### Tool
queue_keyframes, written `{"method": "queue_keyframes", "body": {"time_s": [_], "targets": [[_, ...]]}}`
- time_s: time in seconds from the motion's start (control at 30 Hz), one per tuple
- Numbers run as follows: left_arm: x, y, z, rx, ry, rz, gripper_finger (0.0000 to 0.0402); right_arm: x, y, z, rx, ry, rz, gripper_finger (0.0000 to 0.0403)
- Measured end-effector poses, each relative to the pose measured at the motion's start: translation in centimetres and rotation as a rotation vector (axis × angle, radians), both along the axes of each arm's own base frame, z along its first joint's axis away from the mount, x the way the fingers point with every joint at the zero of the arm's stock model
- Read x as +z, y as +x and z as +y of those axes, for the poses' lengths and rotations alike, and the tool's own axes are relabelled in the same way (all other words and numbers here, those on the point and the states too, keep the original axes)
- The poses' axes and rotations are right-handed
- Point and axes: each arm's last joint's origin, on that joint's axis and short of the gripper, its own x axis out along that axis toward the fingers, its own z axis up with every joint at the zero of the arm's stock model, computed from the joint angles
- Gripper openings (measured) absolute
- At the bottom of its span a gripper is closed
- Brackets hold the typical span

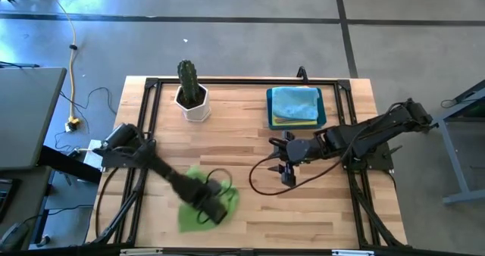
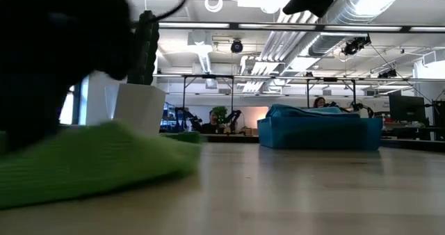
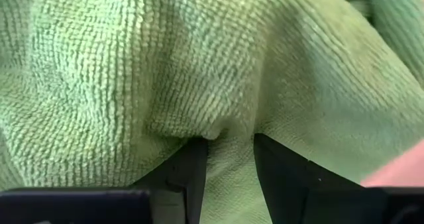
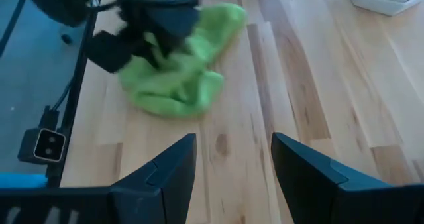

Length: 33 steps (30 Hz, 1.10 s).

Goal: Fold microfiber towels
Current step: Fold the green microfiber cloth

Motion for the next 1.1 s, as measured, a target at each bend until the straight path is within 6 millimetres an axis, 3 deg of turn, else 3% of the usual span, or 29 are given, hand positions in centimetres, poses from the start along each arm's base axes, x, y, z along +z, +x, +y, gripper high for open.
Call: {"method": "queue_keyframes", "body": {"time_s": [0.27,0.43,0.57,0.7,0.87,0.97,1.1], "targets": [[0.1,4.2,7.9,-0.036,0.189,-0.189,0.0117,0.0,0.0,0.1,0.009,-0.005,0.001,0.019],[0.2,5.3,12.2,-0.055,0.307,-0.227,0.0117,0.0,-0.1,0.1,0.008,-0.017,0.005,0.019],[0.6,5.7,14.4,-0.07,0.392,-0.244,0.0117,-0.2,-0.2,-0.2,-0.029,-0.061,0.019,0.019],[2.9,6.2,13.8,-0.212,0.421,-0.323,0.0117,-0.4,-0.4,-0.3,0.006,-0.148,0.047,0.019],[6.9,6.5,10.5,-0.467,0.385,-0.438,0.0117,-0.8,-0.4,-0.9,0.017,-0.243,0.076,0.019],[7.1,5.5,8.3,-0.583,0.377,-0.402,0.0117,-2.0,-0.1,-2.0,-0.027,-0.284,0.112,0.019],[5.9,3.9,6.0,-0.746,0.366,-0.247,0.0117,-4.7,0.1,-3.6,-0.022,-0.309,0.203,0.019]]}}
